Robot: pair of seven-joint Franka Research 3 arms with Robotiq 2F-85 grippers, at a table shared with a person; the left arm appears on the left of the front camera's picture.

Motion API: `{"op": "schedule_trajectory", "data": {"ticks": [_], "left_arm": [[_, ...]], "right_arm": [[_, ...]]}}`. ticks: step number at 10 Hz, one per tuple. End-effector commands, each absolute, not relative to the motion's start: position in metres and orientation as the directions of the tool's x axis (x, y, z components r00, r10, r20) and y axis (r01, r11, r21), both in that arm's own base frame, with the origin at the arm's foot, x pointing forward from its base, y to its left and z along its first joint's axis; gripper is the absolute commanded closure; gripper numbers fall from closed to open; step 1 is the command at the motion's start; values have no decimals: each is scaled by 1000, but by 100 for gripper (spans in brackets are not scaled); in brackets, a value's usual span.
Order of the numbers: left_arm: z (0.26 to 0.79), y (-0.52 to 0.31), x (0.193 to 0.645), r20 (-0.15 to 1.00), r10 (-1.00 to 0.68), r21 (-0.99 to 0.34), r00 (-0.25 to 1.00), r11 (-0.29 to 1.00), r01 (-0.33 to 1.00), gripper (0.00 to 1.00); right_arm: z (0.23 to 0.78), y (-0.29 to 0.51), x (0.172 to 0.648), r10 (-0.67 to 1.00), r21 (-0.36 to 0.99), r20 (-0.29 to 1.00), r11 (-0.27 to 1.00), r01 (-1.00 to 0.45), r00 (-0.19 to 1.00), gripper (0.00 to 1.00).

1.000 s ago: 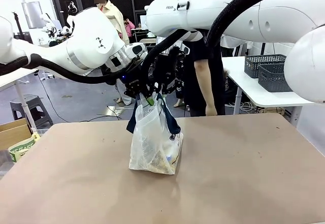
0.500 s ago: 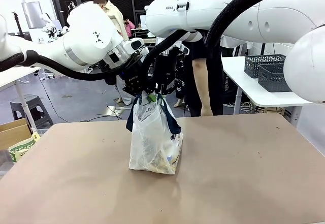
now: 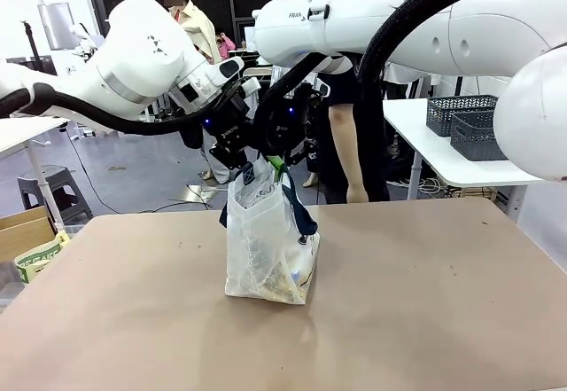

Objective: Transfer purchased items from the store into the shopping bag.
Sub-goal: Move the Reusable shopping bag to the right side of the table.

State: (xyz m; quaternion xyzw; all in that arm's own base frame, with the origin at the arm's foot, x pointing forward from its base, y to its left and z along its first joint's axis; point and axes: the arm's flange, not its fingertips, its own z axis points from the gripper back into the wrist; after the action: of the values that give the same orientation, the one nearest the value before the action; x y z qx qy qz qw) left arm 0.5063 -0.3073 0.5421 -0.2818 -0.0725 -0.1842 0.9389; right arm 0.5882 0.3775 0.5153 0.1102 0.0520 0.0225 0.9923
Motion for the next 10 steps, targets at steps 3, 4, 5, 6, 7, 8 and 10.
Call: {"op": "schedule_trajectory", "data": {"ticks": [3,4,5,6,7,8,10], "left_arm": [[542,-297,487,238,-334,-512,912,755,410,0],[538,-302,483,234,-352,-495,906,759,423,0],[534,-307,481,240,-358,-477,902,766,431,0],[531,-311,479,246,-361,-462,899,772,437,0],[528,-315,477,257,-363,-439,896,781,443,0],[526,-322,475,278,-361,-386,890,806,448,0],[521,-331,473,308,-357,-287,882,849,444,0]], "right_arm": [[520,388,595,44,225,-118,974,-16,992,100],[519,388,594,47,225,-118,974,-19,992,100],[519,387,594,47,224,-118,974,-20,992,100],[519,387,595,49,227,-117,974,-21,992,100],[519,387,594,52,230,-117,973,-24,992,100],[518,387,594,54,233,-120,972,-25,991,100],[518,387,593,56,237,-122,971,-26,991,100]]}}
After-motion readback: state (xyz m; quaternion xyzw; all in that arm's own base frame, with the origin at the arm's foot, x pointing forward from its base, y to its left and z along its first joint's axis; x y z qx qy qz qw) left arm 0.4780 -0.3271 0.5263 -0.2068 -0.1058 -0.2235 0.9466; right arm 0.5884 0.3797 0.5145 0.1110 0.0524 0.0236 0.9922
